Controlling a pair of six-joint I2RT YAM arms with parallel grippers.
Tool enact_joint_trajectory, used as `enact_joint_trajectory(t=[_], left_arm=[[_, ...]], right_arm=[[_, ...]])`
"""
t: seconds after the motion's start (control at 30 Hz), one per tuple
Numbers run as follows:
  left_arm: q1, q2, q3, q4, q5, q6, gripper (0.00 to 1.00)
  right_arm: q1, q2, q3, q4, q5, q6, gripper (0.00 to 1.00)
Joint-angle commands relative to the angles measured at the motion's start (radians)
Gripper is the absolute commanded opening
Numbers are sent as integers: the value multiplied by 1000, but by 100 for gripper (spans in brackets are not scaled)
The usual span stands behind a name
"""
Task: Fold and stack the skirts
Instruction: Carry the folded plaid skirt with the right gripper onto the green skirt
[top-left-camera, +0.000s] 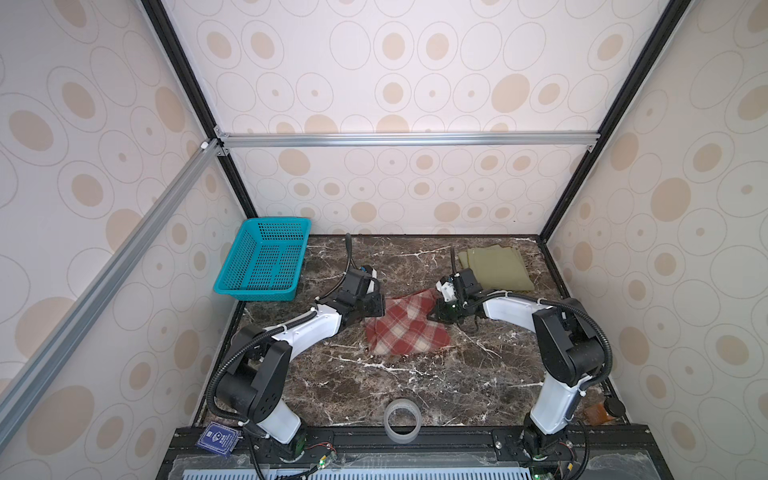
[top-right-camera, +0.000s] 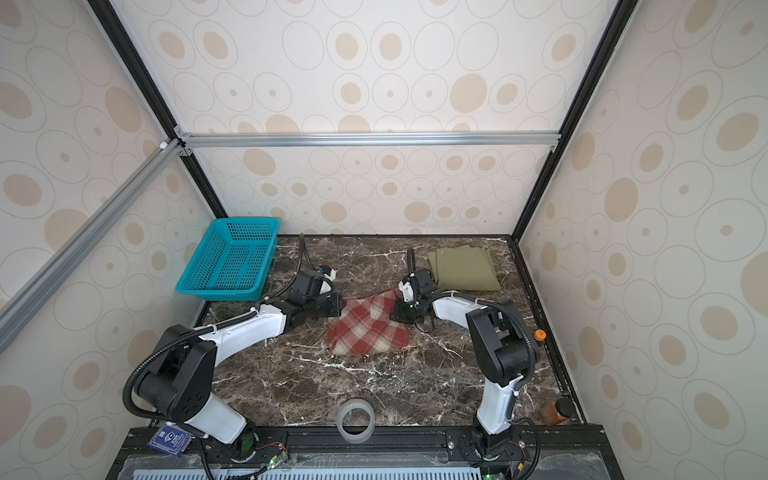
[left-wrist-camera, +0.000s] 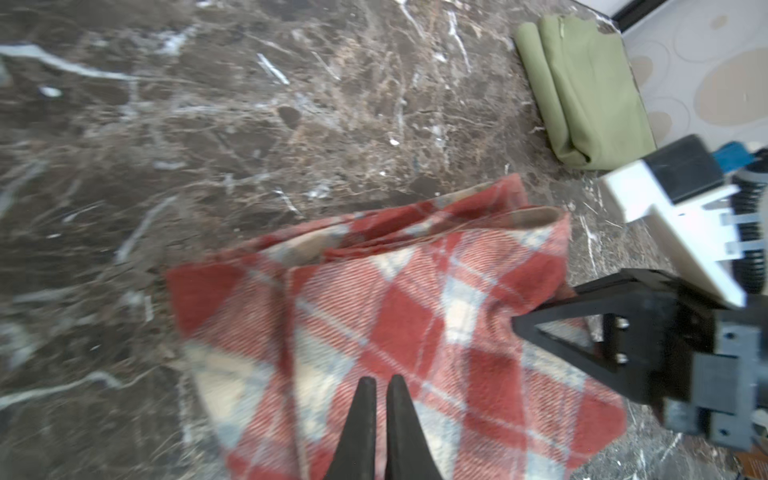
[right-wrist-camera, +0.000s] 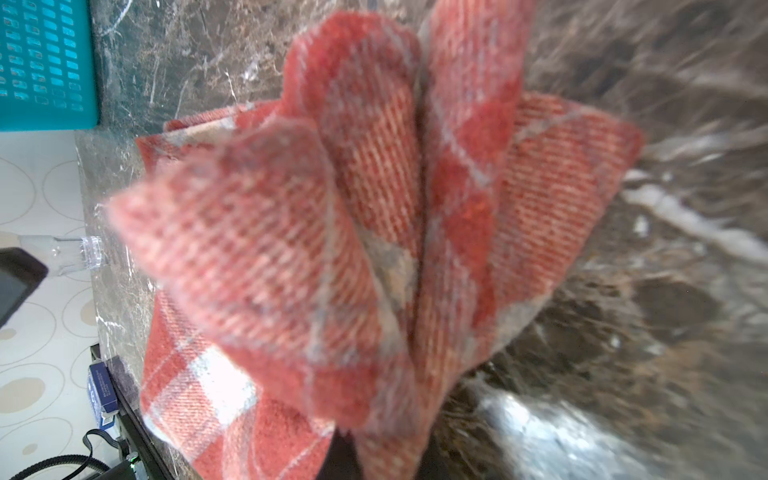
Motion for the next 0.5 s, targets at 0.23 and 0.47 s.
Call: enact_joint_trajectory(t=[0.23,0.47], left_arm=[[26,-59,-27,-7,-25,0,9],[33,-73,-32,-1,-40,1,9]], right_arm=[[-49,-22,206,-223,73,-179,0],[-109,6,299,-272,56,-242,0]])
